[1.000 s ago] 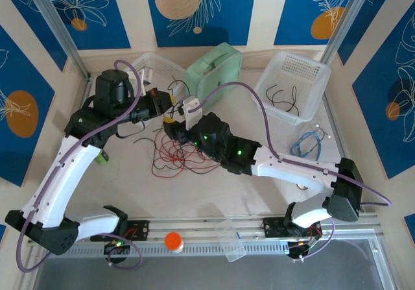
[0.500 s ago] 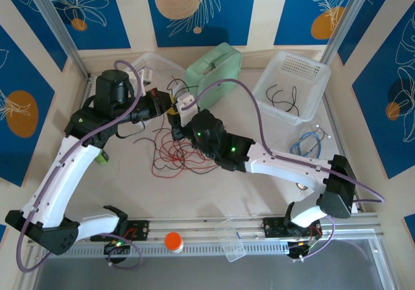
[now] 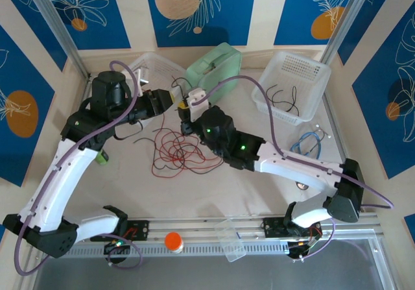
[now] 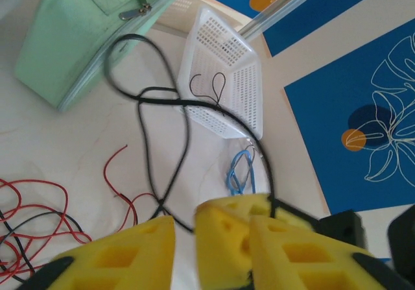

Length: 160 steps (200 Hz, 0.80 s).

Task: Untangle the cables

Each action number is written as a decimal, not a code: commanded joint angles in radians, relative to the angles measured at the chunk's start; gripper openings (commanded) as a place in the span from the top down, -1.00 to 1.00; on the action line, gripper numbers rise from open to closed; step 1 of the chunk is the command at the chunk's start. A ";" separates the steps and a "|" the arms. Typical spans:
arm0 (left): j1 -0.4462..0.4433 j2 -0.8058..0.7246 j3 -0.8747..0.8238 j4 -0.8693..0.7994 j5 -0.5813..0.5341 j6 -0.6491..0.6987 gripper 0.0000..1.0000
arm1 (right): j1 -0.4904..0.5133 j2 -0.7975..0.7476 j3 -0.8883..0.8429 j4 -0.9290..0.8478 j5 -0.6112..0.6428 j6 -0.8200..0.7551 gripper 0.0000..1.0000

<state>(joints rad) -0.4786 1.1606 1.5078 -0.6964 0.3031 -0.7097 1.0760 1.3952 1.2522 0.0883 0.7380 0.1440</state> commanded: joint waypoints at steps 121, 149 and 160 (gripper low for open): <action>-0.006 -0.081 -0.110 -0.098 -0.134 0.082 -0.34 | -0.918 -0.116 0.117 -0.480 -0.467 0.178 1.00; -0.006 -0.097 -0.155 -0.132 -0.139 0.084 -0.42 | -1.094 0.097 0.213 -0.481 -0.544 0.198 1.00; -0.006 -0.102 -0.177 -0.146 -0.145 0.083 -0.42 | -1.133 0.194 0.266 -0.486 -0.551 0.205 1.00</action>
<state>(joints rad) -0.4786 1.0836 1.3678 -0.7868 0.1822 -0.6453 0.0162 1.4242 1.4361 -0.3599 0.3019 0.3122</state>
